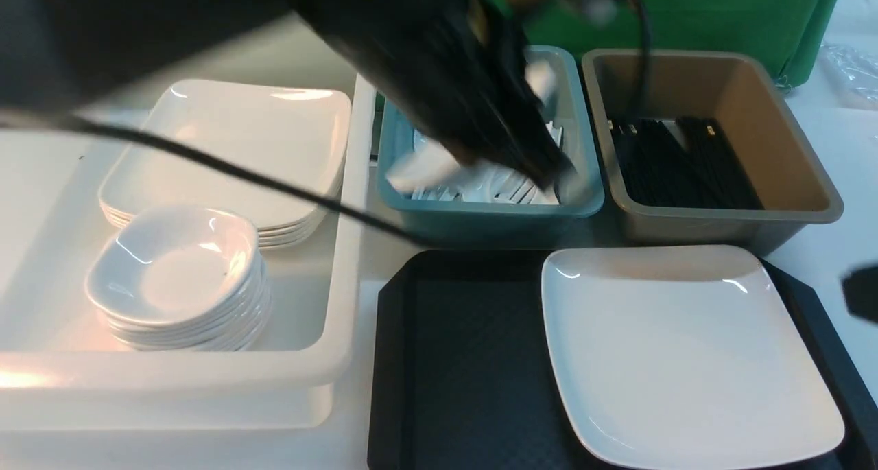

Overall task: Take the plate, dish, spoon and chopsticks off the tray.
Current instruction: Use the left arm to put the small plate into the large storage box on the left

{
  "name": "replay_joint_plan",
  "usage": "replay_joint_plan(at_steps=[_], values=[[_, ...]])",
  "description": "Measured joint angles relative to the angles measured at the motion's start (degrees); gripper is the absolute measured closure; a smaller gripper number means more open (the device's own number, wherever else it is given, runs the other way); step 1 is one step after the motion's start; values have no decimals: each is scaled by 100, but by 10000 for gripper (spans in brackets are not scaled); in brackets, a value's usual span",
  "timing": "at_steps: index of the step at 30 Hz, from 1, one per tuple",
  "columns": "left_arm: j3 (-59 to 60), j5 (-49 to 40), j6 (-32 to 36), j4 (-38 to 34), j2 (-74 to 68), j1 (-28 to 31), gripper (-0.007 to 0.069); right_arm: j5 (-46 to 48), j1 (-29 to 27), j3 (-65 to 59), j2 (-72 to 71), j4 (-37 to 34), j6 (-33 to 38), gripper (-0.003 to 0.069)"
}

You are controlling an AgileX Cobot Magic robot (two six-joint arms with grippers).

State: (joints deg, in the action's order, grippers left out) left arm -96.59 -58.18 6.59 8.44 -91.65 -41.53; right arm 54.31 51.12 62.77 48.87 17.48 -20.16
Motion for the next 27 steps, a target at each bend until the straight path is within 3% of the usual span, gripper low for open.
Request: replay_joint_plan(at_steps=[7,11,22,25,27], values=[[296,-707,-427,246,732,1885,608,0,0,1682,1943,-699,1137,635],[1150,-594,-442,139,801,2565,608,-31,0,2108,2852,-1067,1536,634],[3079,822,-50,-145,801,2590,598,-347,0,2219,3799,-1597,1817,631],[3204,1073,-11,-267,801,2590,560,-384,0,2220,3799,-1604,1838,631],[3221,1202,-7,-367,801,2577,486,-384,0,2220,3799,-1608,1887,631]])
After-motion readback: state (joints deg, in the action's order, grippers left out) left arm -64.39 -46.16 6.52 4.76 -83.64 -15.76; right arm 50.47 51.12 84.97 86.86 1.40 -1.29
